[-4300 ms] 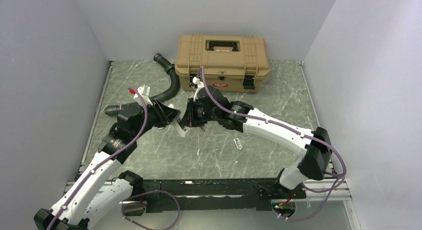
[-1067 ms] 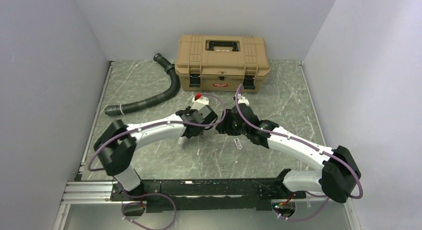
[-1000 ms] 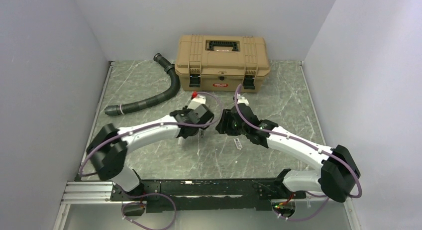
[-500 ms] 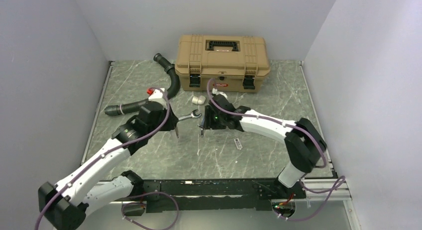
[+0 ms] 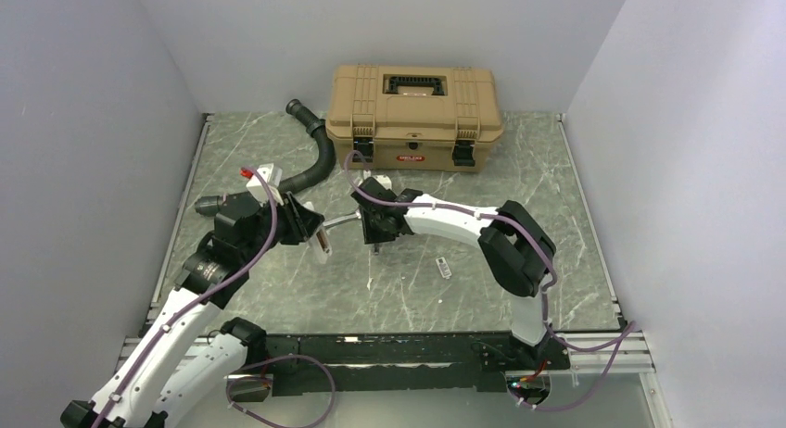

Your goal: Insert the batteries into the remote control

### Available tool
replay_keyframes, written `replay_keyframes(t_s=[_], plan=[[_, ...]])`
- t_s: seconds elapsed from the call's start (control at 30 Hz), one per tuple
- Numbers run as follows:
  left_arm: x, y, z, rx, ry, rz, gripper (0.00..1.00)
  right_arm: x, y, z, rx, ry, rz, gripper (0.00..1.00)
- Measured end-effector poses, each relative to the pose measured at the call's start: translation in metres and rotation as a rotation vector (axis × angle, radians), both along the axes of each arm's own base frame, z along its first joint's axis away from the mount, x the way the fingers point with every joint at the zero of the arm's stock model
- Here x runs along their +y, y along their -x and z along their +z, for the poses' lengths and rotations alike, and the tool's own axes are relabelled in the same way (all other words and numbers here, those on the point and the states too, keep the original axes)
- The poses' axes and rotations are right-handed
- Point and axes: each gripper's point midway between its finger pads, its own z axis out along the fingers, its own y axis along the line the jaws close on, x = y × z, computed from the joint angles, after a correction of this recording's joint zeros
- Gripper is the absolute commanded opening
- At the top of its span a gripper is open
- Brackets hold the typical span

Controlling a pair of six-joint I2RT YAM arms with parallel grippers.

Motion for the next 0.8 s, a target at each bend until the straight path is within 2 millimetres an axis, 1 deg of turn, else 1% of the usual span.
replay_keyframes(t_s=[0.23, 0.33, 0.53, 0.8], plan=[[-0.005, 0.005, -0.005, 0.018, 0.015, -0.039, 0.00, -0.009, 0.007, -0.011, -0.001, 0.093, -0.011, 0.30], [-0.006, 0.006, -0.005, 0.019, 0.016, -0.047, 0.00, -0.012, 0.007, -0.013, -0.002, 0.113, -0.019, 0.30], [-0.006, 0.006, -0.005, 0.019, 0.016, -0.046, 0.00, -0.014, 0.007, -0.019, 0.006, 0.122, -0.035, 0.28], [-0.005, 0.006, -0.007, 0.024, 0.015, -0.043, 0.00, -0.012, 0.003, -0.020, 0.006, 0.106, -0.058, 0.25]])
